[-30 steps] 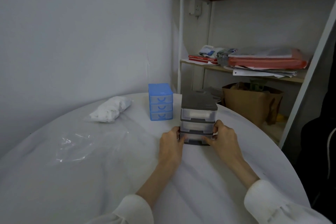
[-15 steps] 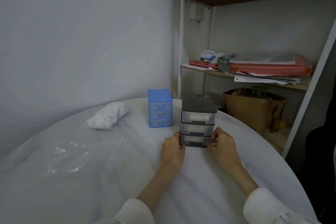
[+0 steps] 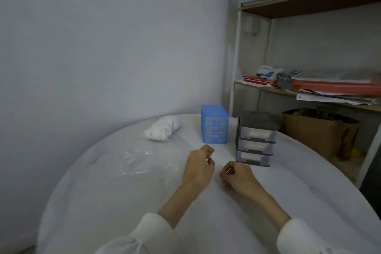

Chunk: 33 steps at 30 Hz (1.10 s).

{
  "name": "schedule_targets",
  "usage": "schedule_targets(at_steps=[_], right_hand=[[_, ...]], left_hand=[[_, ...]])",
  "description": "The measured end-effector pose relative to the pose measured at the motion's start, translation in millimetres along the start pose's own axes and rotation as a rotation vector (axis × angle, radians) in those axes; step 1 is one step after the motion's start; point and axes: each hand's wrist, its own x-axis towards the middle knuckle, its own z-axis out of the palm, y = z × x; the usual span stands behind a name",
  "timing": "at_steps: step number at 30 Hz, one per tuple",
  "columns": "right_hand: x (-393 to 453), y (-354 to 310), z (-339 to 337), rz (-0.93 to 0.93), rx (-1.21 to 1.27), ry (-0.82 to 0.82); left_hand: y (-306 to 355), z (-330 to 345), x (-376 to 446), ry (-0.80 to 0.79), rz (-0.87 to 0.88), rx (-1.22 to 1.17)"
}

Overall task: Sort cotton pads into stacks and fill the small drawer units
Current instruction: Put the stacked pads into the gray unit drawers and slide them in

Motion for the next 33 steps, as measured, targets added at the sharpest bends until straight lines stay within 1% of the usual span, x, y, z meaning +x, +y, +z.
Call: schedule_targets(at_steps=[4, 6, 7, 8, 9, 10, 11, 12, 13, 14, 17, 20, 22, 24, 27, 29, 33], right_hand=[[1.6, -46.2, 35.7, 0.017, 0.139, -0.082], [1.9, -67.3, 49.5, 0.051, 0.202, -0.1], [2.0, -77.1, 56.7, 0.063, 0.228, -0.105], [2.3, -86.5, 64.8, 0.068, 0.242, -0.108], [2.4, -93.8, 71.2, 0.069, 0.231, -0.109], [2.4, -101.5, 80.1, 0.065, 0.205, -0.114], [3.1, -107.4, 88.0, 0.067, 0.177, -0.121], [4.3, -114.4, 96.7, 0.068, 0.164, -0.135], [5.5, -119.7, 104.7, 0.071, 0.17, -0.15], [6.7, -125.6, 112.5, 0.073, 0.187, -0.168], [10.3, -140.0, 129.2, 0.084, 0.251, -0.215], [14.3, -146.6, 143.6, 0.073, 0.226, -0.216], [19.4, -147.6, 150.0, 0.063, 0.223, -0.2], [23.5, -148.8, 153.8, 0.064, 0.238, -0.186], [28.9, -147.6, 157.0, 0.094, 0.302, -0.077], [26.5, -148.3, 150.8, 0.106, 0.386, 0.002], [27.9, -144.6, 131.0, 0.061, 0.602, 0.012]], left_hand=[[-23.7, -60.5, 1.5, 0.144, 0.043, 0.021], [-28.3, -90.1, -2.4, 0.223, 0.108, -0.037], [-30.3, -105.7, -4.7, 0.282, 0.138, -0.065], [-34.6, -121.7, -5.4, 0.372, 0.151, -0.041], [-39.8, -135.8, -3.9, 0.473, 0.133, 0.059], [-49.5, -151.1, -1.9, 0.551, 0.069, 0.214], [-61.3, -164.0, 1.2, 0.566, -0.044, 0.36], [-75.6, -176.3, 4.5, 0.517, -0.188, 0.466], [-87.5, -184.7, 4.8, 0.432, -0.312, 0.524], [-98.8, -190.5, 2.6, 0.36, -0.399, 0.545], [-121.4, -194.9, -6.7, 0.246, -0.509, 0.54], [-133.4, -197.2, -12.9, 0.2, -0.582, 0.395], [-134.4, -198.8, -15.1, 0.221, -0.611, 0.33], [-134.4, -201.2, -16.2, 0.257, -0.637, 0.316], [-136.1, -202.2, -16.1, 0.291, -0.644, 0.279], [-134.3, -199.7, -15.1, 0.322, -0.588, 0.142], [-118.5, -189.6, -13.2, 0.345, -0.49, -0.142]])
